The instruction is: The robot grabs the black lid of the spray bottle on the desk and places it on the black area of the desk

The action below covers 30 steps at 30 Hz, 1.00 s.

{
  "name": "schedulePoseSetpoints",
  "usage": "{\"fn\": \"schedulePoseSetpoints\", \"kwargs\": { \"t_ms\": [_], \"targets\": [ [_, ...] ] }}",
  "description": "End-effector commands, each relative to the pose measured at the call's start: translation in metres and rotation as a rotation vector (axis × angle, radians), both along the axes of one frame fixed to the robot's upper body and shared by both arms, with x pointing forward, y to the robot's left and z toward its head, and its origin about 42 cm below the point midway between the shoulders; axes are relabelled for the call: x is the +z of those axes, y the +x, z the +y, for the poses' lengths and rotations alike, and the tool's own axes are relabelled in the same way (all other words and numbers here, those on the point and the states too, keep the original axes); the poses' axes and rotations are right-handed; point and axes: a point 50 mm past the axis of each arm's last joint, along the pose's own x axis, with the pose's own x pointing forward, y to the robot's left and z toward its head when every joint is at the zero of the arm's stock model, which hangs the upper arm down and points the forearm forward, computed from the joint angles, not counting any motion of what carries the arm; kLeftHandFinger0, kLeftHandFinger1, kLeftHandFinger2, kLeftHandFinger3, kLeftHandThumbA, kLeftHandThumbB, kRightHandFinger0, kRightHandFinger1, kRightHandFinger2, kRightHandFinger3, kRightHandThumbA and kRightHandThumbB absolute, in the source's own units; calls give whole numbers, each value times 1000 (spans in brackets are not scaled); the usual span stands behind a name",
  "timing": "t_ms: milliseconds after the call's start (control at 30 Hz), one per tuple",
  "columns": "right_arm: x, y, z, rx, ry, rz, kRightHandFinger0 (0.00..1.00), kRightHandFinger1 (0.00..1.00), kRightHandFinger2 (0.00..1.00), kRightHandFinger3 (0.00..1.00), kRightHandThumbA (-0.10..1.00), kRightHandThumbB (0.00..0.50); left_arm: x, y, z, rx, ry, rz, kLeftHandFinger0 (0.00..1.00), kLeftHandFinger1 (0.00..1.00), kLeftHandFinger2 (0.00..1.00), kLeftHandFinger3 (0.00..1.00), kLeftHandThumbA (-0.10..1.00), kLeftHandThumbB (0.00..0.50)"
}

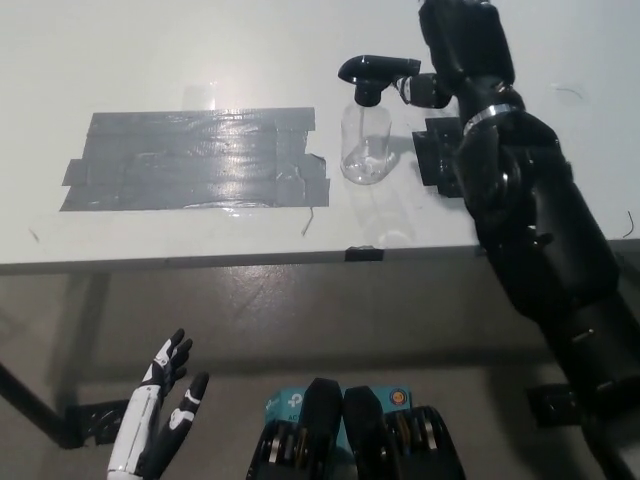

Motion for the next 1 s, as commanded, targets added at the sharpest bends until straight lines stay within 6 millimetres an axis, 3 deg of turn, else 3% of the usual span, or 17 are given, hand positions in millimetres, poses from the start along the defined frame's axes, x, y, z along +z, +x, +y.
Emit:
{"fn": "schedulePoseSetpoints", "kwargs": {
  "t_ms": [0,133,467,733,967],
  "targets": [
    [32,4,12,-22,20,-93,1000,1000,1000,1000,865,369,7,1,0,-19,15,-22,1000,1000,1000,1000,829,44],
    [22,6,25,-21,11,-51,1000,1000,1000,1000,923,376,5,2,1,-38,37,-18,1000,1000,1000,1000,776,38],
    [16,6,47,-3,18,-31,1000,1000,1000,1000,919,368,8,2,4,-40,71,1,1000,1000,1000,1000,741,37],
    [11,9,49,-7,14,-14,1000,1000,1000,1000,848,328,8,0,8,-39,78,-4,1000,1000,1000,1000,738,18],
    [4,8,36,-44,-22,-2,1000,1000,1000,1000,810,299,6,-5,6,-50,81,5,1000,1000,1000,1000,741,13]
  ]
}}
